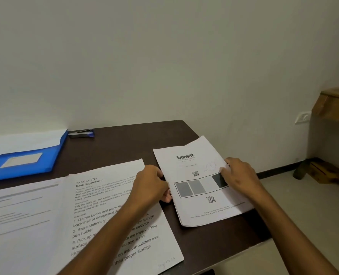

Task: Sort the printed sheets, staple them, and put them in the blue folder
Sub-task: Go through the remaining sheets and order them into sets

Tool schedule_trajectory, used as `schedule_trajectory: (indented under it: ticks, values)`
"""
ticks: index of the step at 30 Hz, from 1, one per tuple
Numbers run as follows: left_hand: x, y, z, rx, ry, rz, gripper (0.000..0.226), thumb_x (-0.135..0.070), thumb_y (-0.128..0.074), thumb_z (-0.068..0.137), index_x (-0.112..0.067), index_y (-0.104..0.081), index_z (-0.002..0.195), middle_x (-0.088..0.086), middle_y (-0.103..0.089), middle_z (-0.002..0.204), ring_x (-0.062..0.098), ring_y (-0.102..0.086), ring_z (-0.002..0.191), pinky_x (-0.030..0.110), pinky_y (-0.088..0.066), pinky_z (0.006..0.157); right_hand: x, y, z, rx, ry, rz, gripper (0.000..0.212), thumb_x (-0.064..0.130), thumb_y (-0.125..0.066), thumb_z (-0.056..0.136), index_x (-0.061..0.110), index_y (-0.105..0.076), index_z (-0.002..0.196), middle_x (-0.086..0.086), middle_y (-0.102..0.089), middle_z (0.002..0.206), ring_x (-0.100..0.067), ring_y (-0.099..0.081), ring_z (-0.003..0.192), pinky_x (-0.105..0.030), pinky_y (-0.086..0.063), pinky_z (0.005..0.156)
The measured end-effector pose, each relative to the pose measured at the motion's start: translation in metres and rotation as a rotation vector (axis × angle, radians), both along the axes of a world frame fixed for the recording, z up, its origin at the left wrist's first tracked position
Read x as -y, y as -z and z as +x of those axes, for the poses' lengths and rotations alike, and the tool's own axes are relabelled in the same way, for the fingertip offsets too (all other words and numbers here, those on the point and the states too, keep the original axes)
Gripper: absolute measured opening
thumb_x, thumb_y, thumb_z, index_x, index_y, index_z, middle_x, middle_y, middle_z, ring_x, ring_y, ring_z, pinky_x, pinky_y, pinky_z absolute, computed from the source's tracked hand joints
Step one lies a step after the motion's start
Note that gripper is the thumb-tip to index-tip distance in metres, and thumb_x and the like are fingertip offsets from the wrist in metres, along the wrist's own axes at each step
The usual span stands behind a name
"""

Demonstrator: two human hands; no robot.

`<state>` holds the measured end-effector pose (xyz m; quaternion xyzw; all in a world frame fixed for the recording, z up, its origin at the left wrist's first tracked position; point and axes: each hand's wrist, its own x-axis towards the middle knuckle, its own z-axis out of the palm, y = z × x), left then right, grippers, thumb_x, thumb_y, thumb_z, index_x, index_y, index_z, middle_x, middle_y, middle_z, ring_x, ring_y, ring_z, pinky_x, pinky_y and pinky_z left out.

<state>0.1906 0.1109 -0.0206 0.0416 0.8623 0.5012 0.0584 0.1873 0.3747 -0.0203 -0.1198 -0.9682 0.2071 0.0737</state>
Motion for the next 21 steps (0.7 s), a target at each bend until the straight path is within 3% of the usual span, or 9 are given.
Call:
schedule_trajectory:
  ticks: [1, 3, 4, 9, 14, 16, 19, 21]
  values:
    - [-0.001, 0.000, 0.001, -0.008, -0.003, -0.025, 0.018, 0.010, -0.055, 0.092, 0.000, -0.070, 0.093, 0.010, -0.076, 0.066, 0.024, -0.077, 0.060, 0.044, -0.067, 0.075, 0.001, 0.000, 0.000, 0.003, -0.017, 0.013, 0.013, 0.021, -0.052, 0.104, 0.012, -0.061, 0.107, -0.006, -0.064, 0.100, -0.035, -0.062, 0.101, -0.035, -0.038, 0.073]
    - [-0.002, 0.000, 0.003, -0.022, -0.011, -0.084, 0.015, 0.007, -0.057, 0.092, -0.002, -0.069, 0.095, 0.008, -0.076, 0.066, 0.020, -0.076, 0.058, 0.044, -0.066, 0.076, 0.002, 0.001, 0.000, -0.005, -0.031, 0.019, 0.033, 0.018, -0.055, 0.104, 0.010, -0.055, 0.136, -0.012, -0.065, 0.124, -0.035, -0.061, 0.116, -0.037, -0.041, 0.085]
    - [-0.002, 0.000, 0.004, -0.034, -0.015, -0.115, 0.014, 0.006, -0.058, 0.092, -0.003, -0.069, 0.095, 0.007, -0.076, 0.065, 0.018, -0.076, 0.056, 0.043, -0.066, 0.076, 0.003, 0.002, 0.001, -0.017, -0.029, 0.025, 0.039, 0.016, -0.056, 0.103, 0.009, -0.051, 0.141, -0.013, -0.064, 0.130, -0.035, -0.060, 0.119, -0.037, -0.041, 0.087]
    - [-0.002, 0.000, 0.010, -0.101, -0.004, -0.251, 0.016, 0.003, -0.060, 0.094, -0.004, -0.072, 0.087, 0.004, -0.076, 0.064, 0.011, -0.074, 0.053, 0.036, -0.066, 0.071, 0.002, 0.007, 0.003, -0.048, -0.026, 0.016, 0.038, 0.014, -0.060, 0.103, 0.009, -0.058, 0.141, -0.013, -0.065, 0.134, -0.031, -0.062, 0.119, -0.032, -0.043, 0.086]
    - [0.004, -0.005, 0.016, -0.164, 0.015, -0.270, 0.010, -0.005, -0.064, 0.098, -0.006, -0.073, 0.096, 0.002, -0.076, 0.068, 0.009, -0.074, 0.056, 0.038, -0.066, 0.072, -0.004, 0.013, 0.003, -0.092, -0.020, 0.039, 0.027, 0.016, -0.059, 0.102, 0.007, -0.071, 0.124, -0.013, -0.072, 0.110, -0.026, -0.064, 0.092, -0.029, -0.044, 0.067]
    - [0.014, -0.011, 0.022, -0.192, 0.012, -0.227, 0.010, -0.008, -0.066, 0.099, -0.004, -0.073, 0.106, 0.001, -0.076, 0.071, 0.007, -0.074, 0.060, 0.035, -0.066, 0.070, -0.003, 0.013, 0.005, -0.112, 0.014, 0.070, 0.029, 0.022, -0.061, 0.102, 0.008, -0.070, 0.125, -0.015, -0.069, 0.109, -0.030, -0.061, 0.095, -0.032, -0.044, 0.071]
    - [0.045, -0.026, 0.028, -0.184, -0.017, -0.148, 0.031, -0.012, -0.071, 0.098, -0.015, -0.067, 0.129, -0.002, -0.077, 0.079, 0.006, -0.074, 0.066, 0.023, -0.059, 0.062, 0.011, 0.007, 0.013, -0.161, 0.037, 0.089, 0.035, 0.026, -0.063, 0.102, 0.009, -0.065, 0.132, -0.015, -0.064, 0.117, -0.030, -0.057, 0.106, -0.034, -0.042, 0.079]
    - [0.079, -0.034, 0.025, -0.191, -0.052, -0.170, 0.038, -0.014, -0.075, 0.096, -0.020, -0.065, 0.131, -0.003, -0.077, 0.082, 0.005, -0.074, 0.069, 0.025, -0.059, 0.065, 0.032, -0.001, 0.022, -0.196, -0.010, 0.043, 0.038, 0.029, -0.065, 0.102, 0.014, -0.063, 0.136, -0.010, -0.064, 0.123, -0.026, -0.059, 0.108, -0.034, -0.044, 0.082]
